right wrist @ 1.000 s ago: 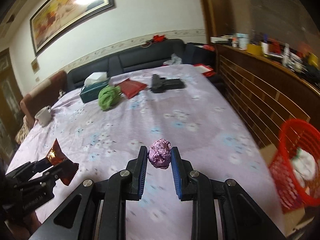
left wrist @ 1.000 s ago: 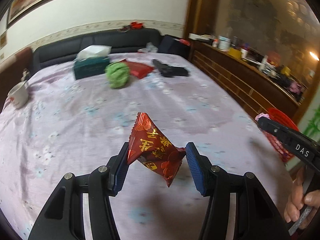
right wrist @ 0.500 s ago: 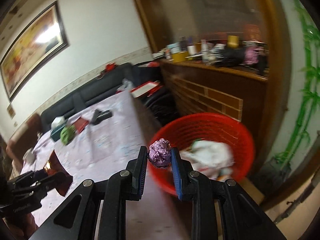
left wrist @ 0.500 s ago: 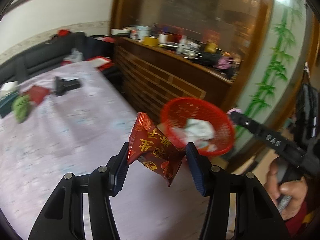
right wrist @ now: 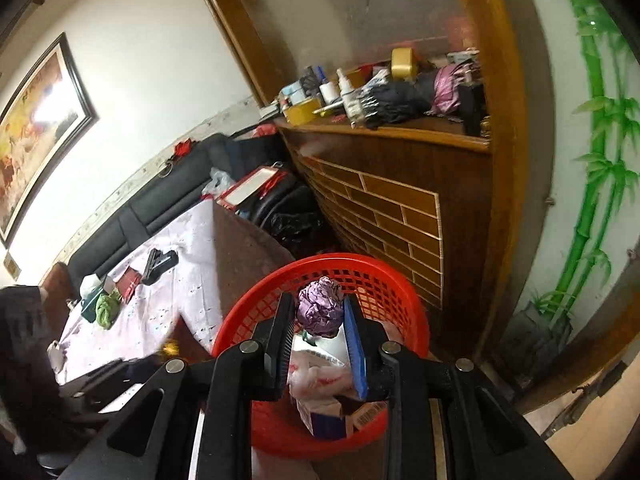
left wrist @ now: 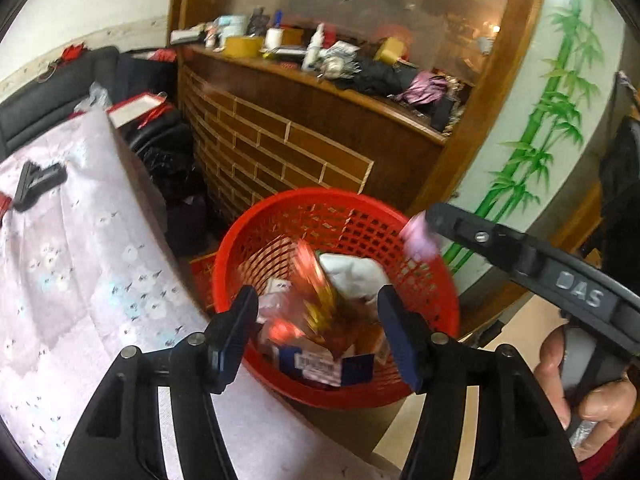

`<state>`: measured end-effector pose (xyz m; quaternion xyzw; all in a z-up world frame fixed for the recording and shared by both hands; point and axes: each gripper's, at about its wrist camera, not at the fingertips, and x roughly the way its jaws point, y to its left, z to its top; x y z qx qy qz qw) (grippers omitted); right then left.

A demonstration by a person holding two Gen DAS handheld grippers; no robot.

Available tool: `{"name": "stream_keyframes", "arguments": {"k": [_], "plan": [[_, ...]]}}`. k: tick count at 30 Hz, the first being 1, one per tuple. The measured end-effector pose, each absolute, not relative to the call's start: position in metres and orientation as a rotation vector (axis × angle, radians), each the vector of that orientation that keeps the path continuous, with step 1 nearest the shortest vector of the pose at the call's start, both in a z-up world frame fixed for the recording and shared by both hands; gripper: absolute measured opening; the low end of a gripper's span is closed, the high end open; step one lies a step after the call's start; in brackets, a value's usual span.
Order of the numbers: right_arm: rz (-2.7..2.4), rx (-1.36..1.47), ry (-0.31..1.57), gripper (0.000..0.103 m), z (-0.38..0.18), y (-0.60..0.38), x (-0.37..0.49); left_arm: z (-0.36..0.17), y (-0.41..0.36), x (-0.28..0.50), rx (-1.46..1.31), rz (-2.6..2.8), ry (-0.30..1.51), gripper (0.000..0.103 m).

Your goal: Collect trash

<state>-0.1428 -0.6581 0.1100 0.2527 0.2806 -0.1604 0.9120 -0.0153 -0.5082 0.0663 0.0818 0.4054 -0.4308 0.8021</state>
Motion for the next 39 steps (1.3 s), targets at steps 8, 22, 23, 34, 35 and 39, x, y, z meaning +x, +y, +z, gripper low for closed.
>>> {"name": "stream_keyframes", "arguments": {"k": [8,22,23,34,35,39], "plan": [[-0.398,0.437,0.565,0.062,0.118,-0.636,-0.157,0.097,-0.438,-0.040,0.176,-0.866,0.709,0.082],[-0.607,0.148,0.507,0.102,0.122,-0.476,-0.226,0.102,-0.284,-0.116,0.268,-0.571,0.556,0.098],[-0.611,0.152,0.512,0.102,0.119,-0.470,-0.229,0.099,-0.276,-0.121,0.280,-0.543,0.534,0.099],[-0.686,0.230,0.485,0.102,0.108,-0.430,-0.266,0.074,-0.239,-0.162,0.293,-0.479,0.534,0.100],[-0.682,0.217,0.483,0.102,0.109,-0.425,-0.267,0.073,-0.238,-0.163,0.299,-0.470,0.545,0.100],[-0.662,0.176,0.465,0.102,0.111,-0.408,-0.268,0.070,-0.229,-0.169,0.291,-0.450,0.548,0.100]]}}
